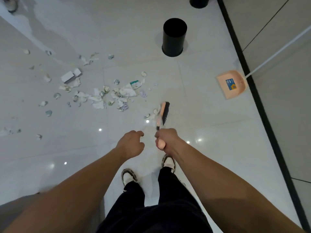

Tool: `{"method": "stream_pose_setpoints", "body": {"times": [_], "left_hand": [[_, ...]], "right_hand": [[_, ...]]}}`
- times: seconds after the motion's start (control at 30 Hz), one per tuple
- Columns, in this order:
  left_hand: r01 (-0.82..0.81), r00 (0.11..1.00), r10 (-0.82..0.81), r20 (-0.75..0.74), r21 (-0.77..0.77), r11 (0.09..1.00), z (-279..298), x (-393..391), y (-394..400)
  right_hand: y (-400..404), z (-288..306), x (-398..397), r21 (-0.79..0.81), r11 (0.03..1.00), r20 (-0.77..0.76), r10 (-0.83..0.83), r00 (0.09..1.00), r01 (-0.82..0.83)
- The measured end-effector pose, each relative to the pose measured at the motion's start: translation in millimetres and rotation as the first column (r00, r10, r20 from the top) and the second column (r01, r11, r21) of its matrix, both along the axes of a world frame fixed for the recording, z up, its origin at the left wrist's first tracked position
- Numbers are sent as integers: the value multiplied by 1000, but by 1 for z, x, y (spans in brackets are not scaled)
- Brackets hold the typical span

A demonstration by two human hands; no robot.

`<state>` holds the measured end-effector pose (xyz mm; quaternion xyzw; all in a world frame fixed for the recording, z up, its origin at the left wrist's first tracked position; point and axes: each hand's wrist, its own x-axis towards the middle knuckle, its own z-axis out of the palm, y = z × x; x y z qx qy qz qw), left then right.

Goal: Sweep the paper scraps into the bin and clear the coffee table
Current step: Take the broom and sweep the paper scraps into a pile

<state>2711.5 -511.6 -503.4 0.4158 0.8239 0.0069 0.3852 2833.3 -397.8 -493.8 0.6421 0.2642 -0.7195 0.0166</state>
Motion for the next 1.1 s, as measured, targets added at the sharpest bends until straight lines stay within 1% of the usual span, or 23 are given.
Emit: {"method": "stream_pose_setpoints", "body": {"times": [0.1, 0.17, 0.3, 0.43, 0.57, 0.7, 0.8, 0.87, 0.9, 1.0, 1.1], "left_hand": [[-65, 998, 65, -2, -49, 997, 2, -5, -17], [-122, 992, 120, -24, -76, 990, 3, -11, -31], [-251, 967, 246, -72, -74, 965, 10, -27, -62], [-361, 930, 356, -94, -43, 932, 17, -38, -98], [-458, 888, 456, -68, -17, 889, 20, -43, -137], [-514, 857, 513, -40, -7, 858, 20, -46, -180], [-563, 826, 562, -36, -17, 827, 18, -54, -213], [-601, 799, 601, -40, -9, 799, 16, -59, -231], [-612, 790, 612, -45, -1, 791, 15, -62, -239], [-629, 777, 629, -31, 4, 777, 15, -72, -257], [-652, 758, 652, -10, 10, 758, 17, -81, -273]], "right_hand": [[11, 9, -7, -27, 1000, -82, 1, 997, -4], [6, 11, -10, -49, 997, -129, 45, 991, -52], [-26, 18, -28, -12, 974, -161, 220, 962, -225], [-63, 28, -47, 31, 910, -137, 414, 900, -414], [-90, 40, -61, 11, 793, -122, 605, 787, -609], [-113, 42, -69, -70, 661, -102, 741, 664, -747], [-128, 39, -73, -93, 554, -21, 830, 558, -827], [-139, 37, -76, -49, 453, 90, 890, 448, -890], [-143, 35, -79, -11, 414, 149, 901, 408, -910], [-158, 29, -88, 93, 363, 266, 888, 375, -927], [-178, 27, -103, 164, 210, 359, 898, 256, -964]]}}
